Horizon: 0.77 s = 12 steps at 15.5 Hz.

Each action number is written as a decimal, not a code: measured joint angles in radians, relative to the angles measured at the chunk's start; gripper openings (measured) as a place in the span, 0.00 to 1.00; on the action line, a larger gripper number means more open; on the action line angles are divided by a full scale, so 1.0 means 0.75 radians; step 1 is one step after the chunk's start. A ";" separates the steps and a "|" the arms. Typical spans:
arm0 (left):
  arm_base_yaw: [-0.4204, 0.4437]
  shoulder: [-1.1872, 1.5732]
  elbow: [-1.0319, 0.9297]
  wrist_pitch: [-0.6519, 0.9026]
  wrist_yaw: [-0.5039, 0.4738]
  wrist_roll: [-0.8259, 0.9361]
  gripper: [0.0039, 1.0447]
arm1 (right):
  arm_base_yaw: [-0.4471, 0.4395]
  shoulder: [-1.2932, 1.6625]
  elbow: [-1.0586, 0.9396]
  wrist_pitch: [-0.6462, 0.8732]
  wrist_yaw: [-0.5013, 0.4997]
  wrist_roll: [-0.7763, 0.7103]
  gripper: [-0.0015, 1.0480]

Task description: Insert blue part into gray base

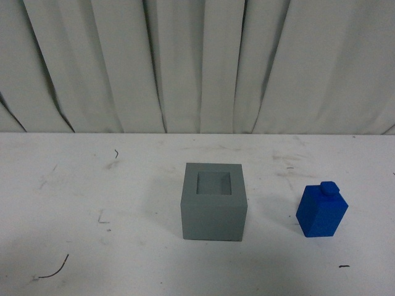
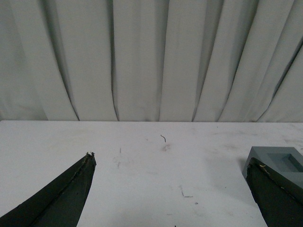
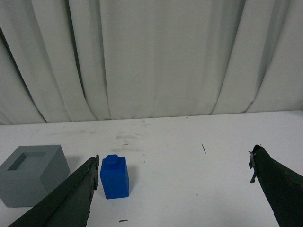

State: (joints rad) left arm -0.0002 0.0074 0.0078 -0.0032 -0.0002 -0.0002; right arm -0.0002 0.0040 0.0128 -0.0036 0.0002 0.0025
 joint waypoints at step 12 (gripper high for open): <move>0.000 0.000 0.000 0.000 0.000 0.000 0.94 | 0.000 0.000 0.000 0.000 0.000 0.000 0.94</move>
State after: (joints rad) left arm -0.0002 0.0074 0.0078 -0.0032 -0.0002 -0.0002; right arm -0.0002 0.0040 0.0128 -0.0036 0.0002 0.0025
